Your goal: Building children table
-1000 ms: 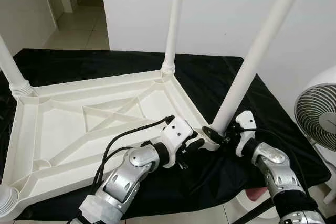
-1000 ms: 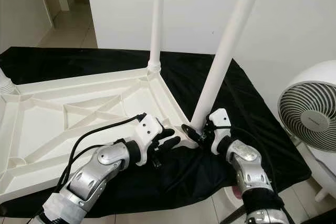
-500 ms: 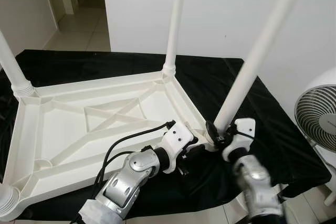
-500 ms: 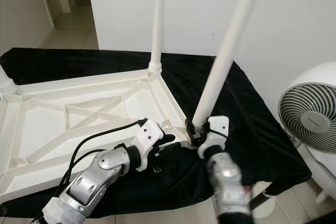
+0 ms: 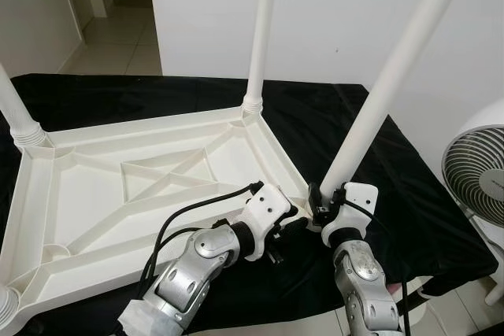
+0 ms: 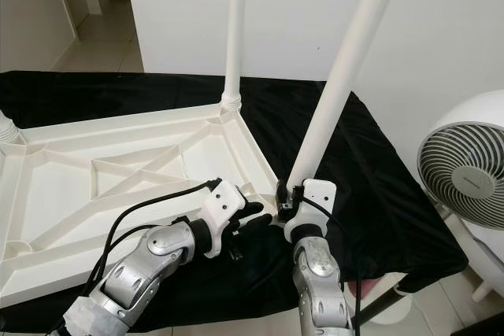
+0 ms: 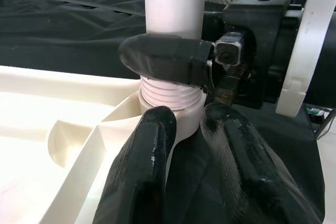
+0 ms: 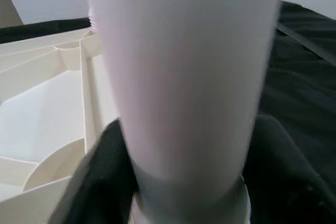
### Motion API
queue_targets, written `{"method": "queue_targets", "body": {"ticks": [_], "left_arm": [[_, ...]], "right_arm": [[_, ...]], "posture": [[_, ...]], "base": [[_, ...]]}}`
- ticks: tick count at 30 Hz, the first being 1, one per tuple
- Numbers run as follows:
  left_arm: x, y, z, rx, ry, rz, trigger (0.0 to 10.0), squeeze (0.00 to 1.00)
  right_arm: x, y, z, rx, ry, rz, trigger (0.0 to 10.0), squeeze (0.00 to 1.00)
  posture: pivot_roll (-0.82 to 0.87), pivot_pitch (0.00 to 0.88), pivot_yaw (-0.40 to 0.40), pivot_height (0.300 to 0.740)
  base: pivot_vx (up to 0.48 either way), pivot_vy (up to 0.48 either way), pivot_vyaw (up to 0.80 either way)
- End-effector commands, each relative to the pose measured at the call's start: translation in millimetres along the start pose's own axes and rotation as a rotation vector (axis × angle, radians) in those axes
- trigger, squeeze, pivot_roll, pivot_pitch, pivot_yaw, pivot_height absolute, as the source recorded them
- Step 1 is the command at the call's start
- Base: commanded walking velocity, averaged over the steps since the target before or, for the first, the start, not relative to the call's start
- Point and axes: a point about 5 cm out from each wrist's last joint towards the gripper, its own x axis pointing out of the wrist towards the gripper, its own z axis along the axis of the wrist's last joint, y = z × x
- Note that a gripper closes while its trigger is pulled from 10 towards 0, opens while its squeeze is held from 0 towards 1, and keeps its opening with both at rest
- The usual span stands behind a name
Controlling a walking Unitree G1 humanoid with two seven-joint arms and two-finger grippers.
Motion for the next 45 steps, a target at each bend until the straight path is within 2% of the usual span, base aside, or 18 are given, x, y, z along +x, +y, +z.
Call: {"method": "queue_targets", "body": {"ticks": [1, 8, 9, 10, 12, 14, 15, 21, 26, 27, 28, 29, 36, 44, 45], "left_arm": [[0.0, -5.5, 2, -0.001, -0.004, -0.069, 10.0, 0.0], [0.1, -5.5, 2, -0.005, -0.005, -0.066, 10.0, 0.0], [0.6, -4.8, 2, -0.005, -0.006, -0.064, 10.0, 0.0], [0.6, -4.8, 2, -0.005, -0.006, -0.064, 10.0, 0.0], [1.1, -3.3, 4, -0.004, -0.01, -0.062, 10.0, 0.0], [1.2, -2.7, 4, -0.003, -0.011, -0.062, 10.0, 0.0], [1.1, -1.8, 5, -0.002, -0.012, -0.061, 10.0, 0.0], [-0.1, 1.2, 7, 0.003, -0.012, -0.06, 10.0, 0.0], [-0.6, 2.3, 8, 0.004, -0.013, -0.057, 10.0, 0.0], [-1.0, 3.0, 8, 0.004, -0.013, -0.055, 10.0, 0.0], [-1.0, 3.0, 8, 0.004, -0.013, -0.055, 10.0, 0.0], [-1.3, 3.4, 9, 0.004, -0.013, -0.053, 10.0, 0.0], [-1.3, 5.3, 10, 0.0, -0.014, -0.044, 10.0, 0.0], [-1.3, 4.2, 8, -0.007, -0.011, -0.047, 10.0, 0.0], [-1.4, 3.8, 7, -0.008, -0.008, -0.048, 10.0, 0.0]], "right_arm": [[-2.4, -1.5, -5, 0.014, 0.031, -0.004, 10.0, 1.0], [5.5, -5.8, 4, 0.008, 0.003, 0.117, 10.0, 1.0], [9.9, -9.4, 6, -0.012, 0.006, 0.181, 10.0, 1.0], [9.9, -9.4, 6, -0.012, 0.006, 0.181, 10.0, 1.0], [18.3, -17.3, 11, -0.062, 0.021, 0.323, 10.0, 1.0], [20.4, -19.7, 13, -0.077, 0.026, 0.367, 10.0, 1.0], [23.2, -23.6, 14, -0.099, 0.041, 0.446, 10.0, 0.0], [31.2, -32.2, 14, -0.18, 0.066, 0.675, 10.0, 0.0], [35.3, -33.6, 13, -0.196, 0.078, 0.709, 10.0, 0.0], [37.7, -34.5, 13, -0.212, 0.079, 0.727, 5.1, 0.0], [37.7, -34.5, 13, -0.212, 0.079, 0.727, 5.1, 0.0], [39.4, -35.2, 12, -0.217, 0.084, 0.746, 0.2, 0.0], [42.1, -43.7, 10, -0.242, 0.119, 0.807, 0.0, 0.0], [36.5, -49.9, 4, -0.24, 0.14, 0.803, 0.0, 0.0], [35.6, -50.6, 3, -0.235, 0.14, 0.782, 3.0, 0.0]], "posture": [[-0.01, 0.0, -0.059, 0.74], [-0.02, 0.0, -0.059, 0.74], [-0.02, 0.0, -0.059, 0.74], [-0.02, 0.0, -0.059, 0.74], [-0.02, 0.0, -0.056, 0.74], [-0.02, 0.0, -0.056, 0.74], [-0.02, 0.0, -0.051, 0.74], [-0.01, 0.0, -0.039, 0.74], [-0.01, 0.0, -0.035, 0.74], [-0.01, 0.0, -0.035, 0.74], [-0.01, 0.0, -0.035, 0.74], [0.0, 0.0, -0.032, 0.74], [0.0, 0.0, -0.033, 0.74], [-0.01, 0.0, -0.033, 0.74], [-0.01, 0.0, -0.035, 0.74]], "base": [[0.0, 0.0, 0.0], [0.0, 0.0, 0.0], [0.0, 0.0, 0.0], [0.0, 0.0, 0.0], [0.0, 0.0, 0.0], [0.0, 0.0, 0.0], [0.0, 0.0, 0.0], [0.0, 0.0, 0.0], [0.0, 0.0, 0.0], [0.0, 0.0, 0.0], [0.0, 0.0, 0.0], [0.0, 0.0, 0.0], [0.0, 0.0, 0.0], [0.0, 0.0, 0.0], [0.0, 0.0, 0.0]]}}
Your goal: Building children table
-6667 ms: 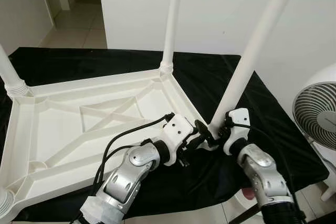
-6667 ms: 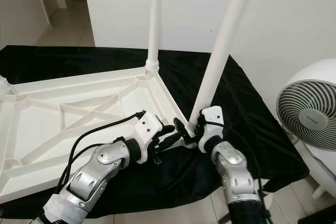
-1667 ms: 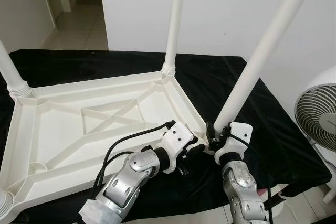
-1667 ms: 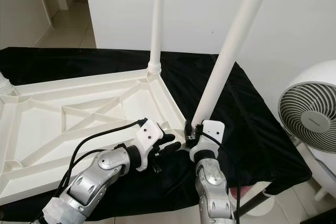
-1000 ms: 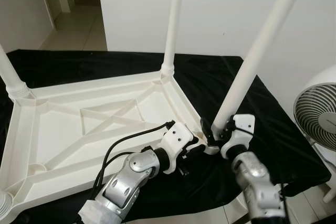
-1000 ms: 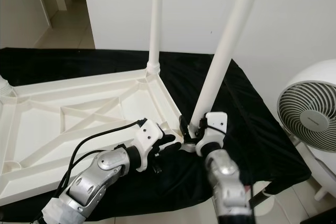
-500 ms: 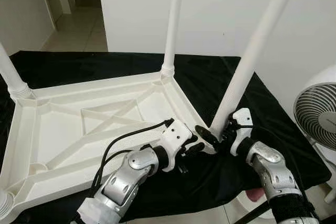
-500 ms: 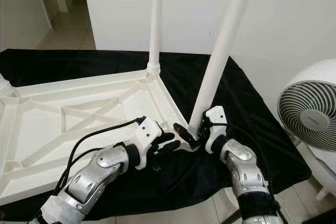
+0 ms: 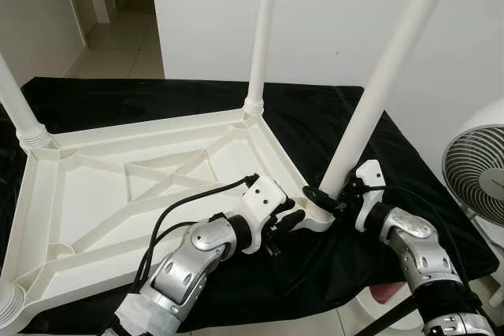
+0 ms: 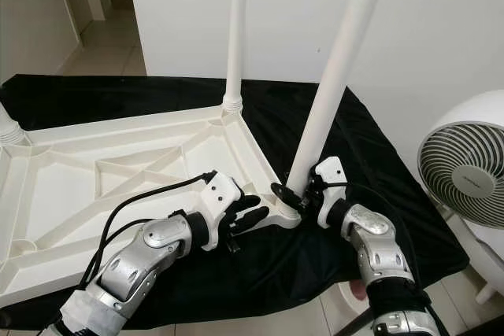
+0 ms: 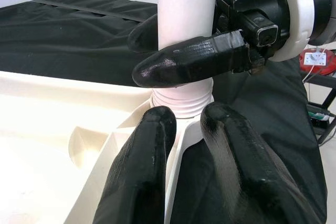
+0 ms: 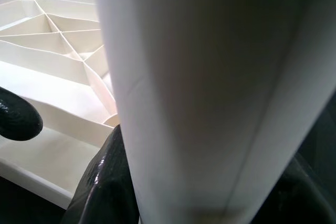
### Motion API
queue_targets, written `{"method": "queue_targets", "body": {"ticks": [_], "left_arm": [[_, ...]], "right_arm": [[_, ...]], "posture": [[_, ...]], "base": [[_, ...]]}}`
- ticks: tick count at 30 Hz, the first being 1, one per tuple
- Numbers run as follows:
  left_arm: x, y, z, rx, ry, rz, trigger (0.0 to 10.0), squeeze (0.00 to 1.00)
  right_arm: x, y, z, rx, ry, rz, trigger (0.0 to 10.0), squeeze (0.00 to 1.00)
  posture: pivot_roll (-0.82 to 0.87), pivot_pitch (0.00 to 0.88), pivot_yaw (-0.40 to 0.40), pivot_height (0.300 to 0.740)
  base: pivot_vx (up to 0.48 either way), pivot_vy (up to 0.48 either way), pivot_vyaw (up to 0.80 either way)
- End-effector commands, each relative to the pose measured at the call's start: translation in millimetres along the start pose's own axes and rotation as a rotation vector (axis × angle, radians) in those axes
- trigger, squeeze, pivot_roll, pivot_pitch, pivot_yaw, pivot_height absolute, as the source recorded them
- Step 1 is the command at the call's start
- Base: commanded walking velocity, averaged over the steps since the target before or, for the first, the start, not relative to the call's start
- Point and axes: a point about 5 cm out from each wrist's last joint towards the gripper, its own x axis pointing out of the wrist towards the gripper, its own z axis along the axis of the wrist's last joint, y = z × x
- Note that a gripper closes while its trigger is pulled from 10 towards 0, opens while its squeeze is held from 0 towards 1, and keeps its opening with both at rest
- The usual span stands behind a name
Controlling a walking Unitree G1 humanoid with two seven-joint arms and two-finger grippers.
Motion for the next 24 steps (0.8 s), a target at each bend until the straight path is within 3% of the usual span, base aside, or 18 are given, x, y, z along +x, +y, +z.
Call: {"method": "queue_targets", "body": {"ticks": [1, 2, 9, 13, 16, 18, 22, 24], "left_arm": [[-0.4, -4.0, 1, 0.0, 0.004, -0.06, 10.0, 0.0], [-0.5, -4.2, -1, -0.003, 0.005, -0.058, 10.0, 0.0], [-2.1, -7.0, -4, -0.007, 0.005, -0.05, 10.0, 0.0], [-2.5, -7.5, -4, -0.008, 0.005, -0.051, 10.0, 0.0], [-4.2, -9.6, -6, -0.01, 0.012, -0.061, 10.0, 0.0], [-5.4, -11.3, -7, -0.012, 0.016, -0.074, 10.0, 0.0], [-5.7, -12.0, -7, -0.011, 0.018, -0.081, 10.0, 0.0], [-5.1, -12.8, -6, -0.009, 0.016, -0.086, 10.0, 0.0]], "right_arm": [[-4.3, 3.3, -11, 0.021, 0.045, -0.001, 3.0, 0.0], [-4.7, 4.4, -12, 0.037, 0.038, -0.021, 10.0, 0.0], [-3.8, 16.6, -19, 0.104, -0.008, -0.222, 10.0, 0.0], [-3.7, 18.2, -19, 0.107, -0.017, -0.254, 10.0, 0.0], [-2.4, 28.9, -20, 0.149, -0.032, -0.341, 10.0, 0.0], [-0.6, 38.6, -19, 0.191, -0.038, -0.448, 10.0, 0.0], [0.6, 41.4, -20, 0.226, -0.017, -0.574, 10.0, 0.0], [1.7, 46.8, -19, 0.242, 0.006, -0.72, 10.0, 0.0]], "posture": [[-0.01, 0.0, -0.035, 0.74], [-0.02, 0.0, -0.036, 0.74], [-0.01, 0.003, -0.048, 0.74], [-0.01, 0.003, -0.048, 0.74], [-0.01, 0.009, -0.054, 0.74], [-0.01, 0.008, -0.052, 0.74], [-0.01, 0.008, -0.051, 0.74], [0.0, 0.007, -0.052, 0.74]], "base": [[0.0, 0.0, 0.0], [0.0, 0.0, 0.0], [0.0, 0.0, 0.0], [0.0, 0.0, 0.0], [0.0, 0.0, 0.0], [0.0, 0.0, 0.0], [0.0, 0.0, 0.0], [0.0, 0.0, 0.0]]}}
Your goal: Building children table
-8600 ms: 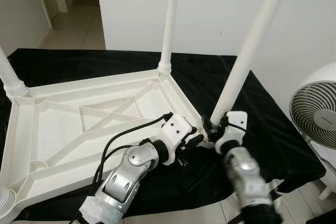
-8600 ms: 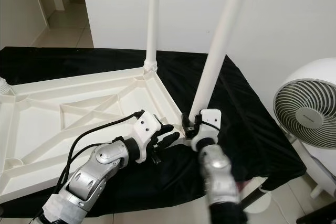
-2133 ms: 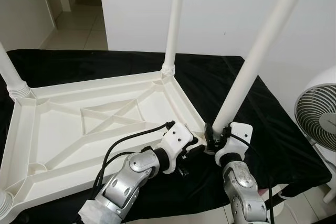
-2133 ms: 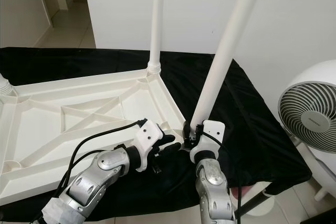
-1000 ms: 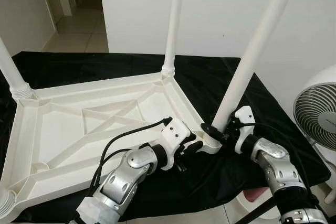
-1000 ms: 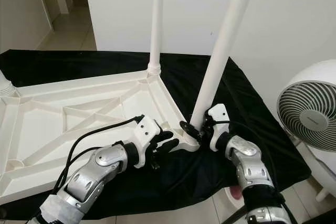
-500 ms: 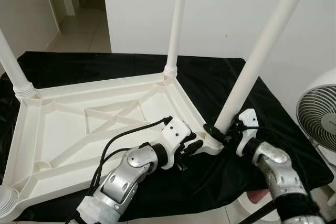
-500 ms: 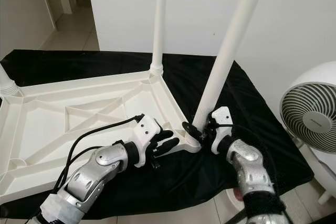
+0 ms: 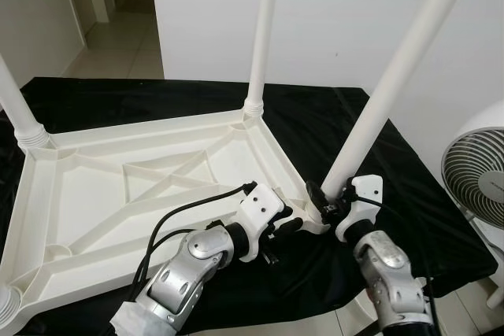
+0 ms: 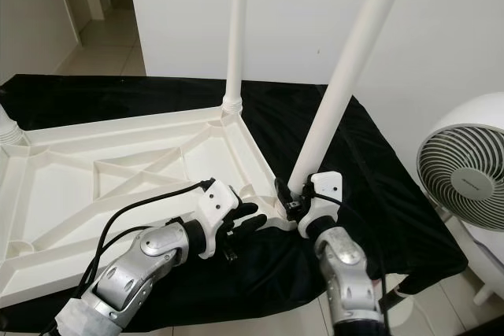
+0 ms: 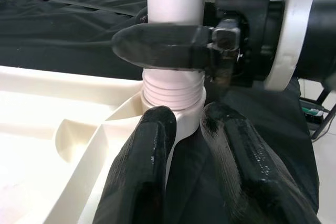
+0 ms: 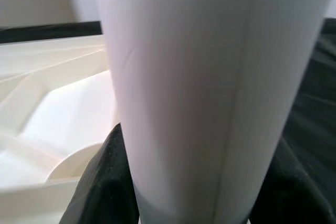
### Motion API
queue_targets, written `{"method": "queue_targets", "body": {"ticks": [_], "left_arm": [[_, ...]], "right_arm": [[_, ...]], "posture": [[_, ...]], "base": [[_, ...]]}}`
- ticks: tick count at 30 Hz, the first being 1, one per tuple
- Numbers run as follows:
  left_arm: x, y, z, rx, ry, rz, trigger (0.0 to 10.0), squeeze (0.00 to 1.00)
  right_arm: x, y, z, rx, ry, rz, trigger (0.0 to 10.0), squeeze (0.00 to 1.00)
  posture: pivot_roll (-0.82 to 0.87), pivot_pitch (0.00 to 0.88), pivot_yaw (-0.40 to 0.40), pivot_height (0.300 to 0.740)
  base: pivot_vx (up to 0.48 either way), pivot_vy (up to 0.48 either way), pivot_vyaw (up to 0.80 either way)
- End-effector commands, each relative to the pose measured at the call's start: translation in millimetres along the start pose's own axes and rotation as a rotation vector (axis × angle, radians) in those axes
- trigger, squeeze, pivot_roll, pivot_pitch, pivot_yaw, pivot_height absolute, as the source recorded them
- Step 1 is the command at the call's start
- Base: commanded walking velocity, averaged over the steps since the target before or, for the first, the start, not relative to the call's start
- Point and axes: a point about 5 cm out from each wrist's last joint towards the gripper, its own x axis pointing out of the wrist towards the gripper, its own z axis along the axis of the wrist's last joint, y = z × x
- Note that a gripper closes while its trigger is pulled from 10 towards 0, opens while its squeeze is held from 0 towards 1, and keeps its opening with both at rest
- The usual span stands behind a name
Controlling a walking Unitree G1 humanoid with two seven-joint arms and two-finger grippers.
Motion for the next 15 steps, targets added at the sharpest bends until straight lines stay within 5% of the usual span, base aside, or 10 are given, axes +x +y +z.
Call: {"method": "queue_targets", "body": {"ticks": [1, 11, 12, 14, 15], "left_arm": [[0.7, -7.0, -0.1, -0.006, 0.002, -0.077, 10.0, 0.0], [0.0, -5.8, 2.2, -0.01, -0.006, -0.077, 10.0, 0.0], [0.2, -5.9, 2.8, -0.011, -0.007, -0.079, 10.0, 0.0], [0.3, -6.0, 3.0, -0.012, -0.008, -0.08, 10.0, 0.0], [0.5, -6.0, 3.4, -0.012, -0.009, -0.082, 10.0, 0.0]], "right_arm": [[-6.2, -7.5, -14.6, 0.02, 0.085, -0.117, 10.0, 0.0], [-14.5, 0.9, -10.9, 0.053, 0.068, -0.269, 10.0, 0.0], [-13.9, 0.0, -8.9, 0.058, 0.063, -0.267, 10.0, 0.39], [-13.5, 0.2, -8.2, 0.06, 0.059, -0.259, 10.0, 0.39], [-12.7, 1.1, -6.8, 0.07, 0.046, -0.222, 10.0, 1.0]], "posture": [[0.0, 0.007, -0.052, 0.74], [0.0, 0.005, -0.048, 0.74], [0.0, 0.007, -0.042, 0.74], [0.0, 0.007, -0.042, 0.74], [0.0, 0.007, -0.042, 0.74]], "base": [[0.0, 0.0, 0.0], [0.0, 0.0, 0.0], [0.0, 0.0, 0.0], [0.0, 0.0, 0.0], [0.0, 0.0, 0.0]]}}
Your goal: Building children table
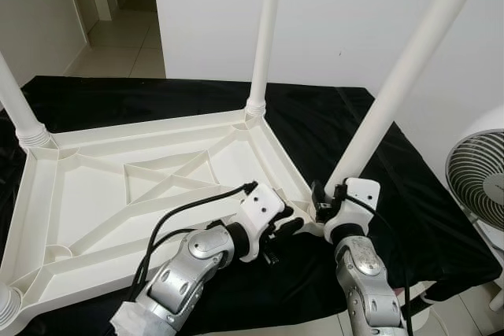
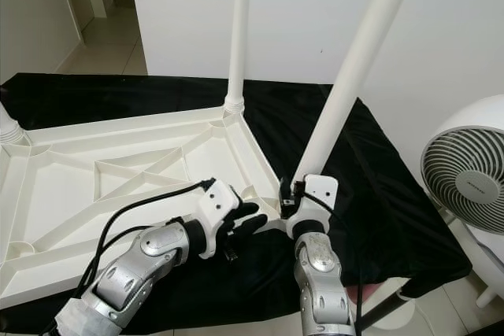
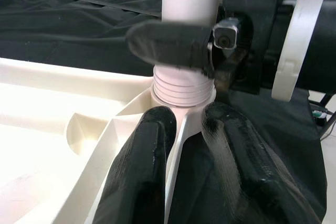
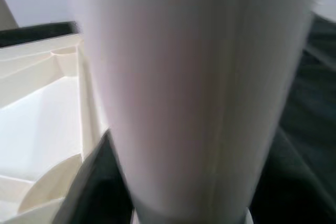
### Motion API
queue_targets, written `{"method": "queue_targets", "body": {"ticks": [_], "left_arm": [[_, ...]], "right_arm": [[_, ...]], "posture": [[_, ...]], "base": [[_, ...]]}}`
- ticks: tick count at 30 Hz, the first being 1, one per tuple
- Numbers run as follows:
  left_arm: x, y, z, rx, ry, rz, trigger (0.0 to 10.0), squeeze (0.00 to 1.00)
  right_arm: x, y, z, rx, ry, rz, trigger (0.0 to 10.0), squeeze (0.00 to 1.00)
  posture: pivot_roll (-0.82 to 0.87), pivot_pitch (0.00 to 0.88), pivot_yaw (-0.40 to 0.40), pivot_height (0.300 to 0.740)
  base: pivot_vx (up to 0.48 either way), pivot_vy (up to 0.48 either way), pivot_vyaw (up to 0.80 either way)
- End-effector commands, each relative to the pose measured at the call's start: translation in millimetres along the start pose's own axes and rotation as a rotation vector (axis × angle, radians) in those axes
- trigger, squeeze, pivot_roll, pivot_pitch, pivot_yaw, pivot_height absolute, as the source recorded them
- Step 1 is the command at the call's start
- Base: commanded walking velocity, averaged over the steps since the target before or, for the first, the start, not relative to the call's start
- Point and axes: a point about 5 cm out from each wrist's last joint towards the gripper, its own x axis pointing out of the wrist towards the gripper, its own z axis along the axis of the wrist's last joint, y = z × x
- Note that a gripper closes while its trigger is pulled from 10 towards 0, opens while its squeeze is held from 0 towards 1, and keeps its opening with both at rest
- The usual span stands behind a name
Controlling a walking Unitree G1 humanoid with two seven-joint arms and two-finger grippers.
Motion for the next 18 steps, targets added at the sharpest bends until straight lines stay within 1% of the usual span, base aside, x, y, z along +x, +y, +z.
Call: {"method": "queue_targets", "body": {"ticks": [1, 2, 3, 4, 5, 6, 8, 9, 10, 11, 12, 13, 14, 15, 16, 17, 18], "left_arm": [[0.8, -5.7, 4, 0.0, -0.009, -0.077, 10.0, 0.0], [1.1, -5.7, 4, 0.0, -0.009, -0.077, 10.0, 0.0], [1.1, -5.7, 4, 0.0, -0.009, -0.077, 10.0, 0.0], [1.2, -5.8, 4, 0.0, -0.01, -0.078, 10.0, 0.0], [1.2, -5.8, 4, 0.0, -0.01, -0.078, 10.0, 0.0], [1.1, -6.0, 4, 0.001, -0.01, -0.079, 10.0, 0.0], [1.1, -6.0, 4, 0.001, -0.01, -0.079, 10.0, 0.0], [1.2, -5.9, 4, 0.001, -0.01, -0.079, 10.0, 0.0], [1.2, -5.9, 4, 0.001, -0.01, -0.079, 10.0, 0.0], [1.2, -5.7, 4, 0.003, -0.01, -0.079, 10.0, 0.0], [1.2, -5.7, 4, 0.003, -0.01, -0.079, 10.0, 0.0], [1.4, -5.1, 4, 0.003, -0.01, -0.079, 10.0, 0.0], [1.5, -4.7, 4, 0.003, -0.01, -0.078, 10.0, 0.0], [1.8, -4.5, 5, 0.003, -0.01, -0.079, 10.0, 0.0], [1.8, -4.5, 5, 0.003, -0.01, -0.079, 10.0, 0.0], [2.1, -4.3, 5, 0.002, -0.011, -0.08, 10.0, 0.0], [2.1, -4.3, 5, 0.002, -0.011, -0.08, 10.0, 0.0]], "right_arm": [[-2.7, -6.9, -10, 0.023, 0.047, -0.019, 10.0, 1.0], [-2.2, -7.0, -7, 0.024, 0.03, 0.021, 10.0, 1.0], [-2.2, -7.0, -7, 0.024, 0.03, 0.021, 10.0, 1.0], [-2.0, -7.9, -5, 0.03, 0.018, 0.072, 10.0, 1.0], [-2.0, -7.9, -5, 0.03, 0.018, 0.072, 10.0, 1.0], [-1.8, -10.3, -4, 0.027, 0.013, 0.138, 10.0, 1.0], [-1.8, -10.3, -4, 0.027, 0.013, 0.138, 10.0, 1.0], [-1.5, -13.3, -2, 0.025, 0.01, 0.192, 10.0, 1.0], [-1.5, -13.3, -2, 0.025, 0.01, 0.192, 10.0, 1.0], [-0.7, -17.7, 0, 0.003, 0.012, 0.263, 10.0, 1.0], [-0.7, -17.7, 0, 0.003, 0.012, 0.263, 10.0, 1.0], [0.9, -23.0, 3, -0.027, 0.016, 0.343, 10.0, 0.0], [2.1, -27.0, 6, -0.061, 0.013, 0.399, 10.0, 0.0], [2.9, -30.0, 7, -0.076, 0.022, 0.459, 10.0, 0.0], [2.9, -30.0, 7, -0.076, 0.022, 0.459, 10.0, 0.0], [3.5, -31.7, 7, -0.091, 0.03, 0.525, 10.0, 0.0], [3.5, -31.7, 7, -0.091, 0.03, 0.525, 10.0, 0.0]], "posture": [[0.0, 0.007, -0.042, 0.74], [-0.01, 0.007, -0.038, 0.74], [-0.01, 0.007, -0.038, 0.74], [-0.01, 0.006, -0.038, 0.74], [-0.01, 0.006, -0.038, 0.74], [-0.01, 0.006, -0.038, 0.74], [-0.01, 0.006, -0.038, 0.74], [-0.01, 0.005, -0.037, 0.74], [-0.01, 0.005, -0.037, 0.74], [-0.01, 0.005, -0.036, 0.74], [-0.01, 0.005, -0.036, 0.74], [-0.01, 0.004, -0.035, 0.74], [-0.01, 0.002, -0.035, 0.74], [-0.02, 0.002, -0.035, 0.74], [-0.02, 0.002, -0.035, 0.74], [-0.02, 0.001, -0.037, 0.74], [-0.02, 0.001, -0.037, 0.74]], "base": [[0.0, 0.0, 0.0], [0.0, 0.0, 0.0], [0.0, 0.0, 0.0], [0.0, 0.0, 0.0], [0.0, 0.0, 0.0], [0.0, 0.0, 0.0], [0.0, 0.0, 0.0], [0.0, 0.0, 0.0], [0.0, 0.0, 0.0], [0.0, 0.0, 0.0], [0.0, 0.0, 0.0], [0.0, 0.0, 0.0], [0.0, 0.0, 0.0], [0.0, 0.0, 0.0], [0.0, 0.0, 0.0], [0.0, 0.0, 0.0], [0.0, 0.0, 0.0]]}}
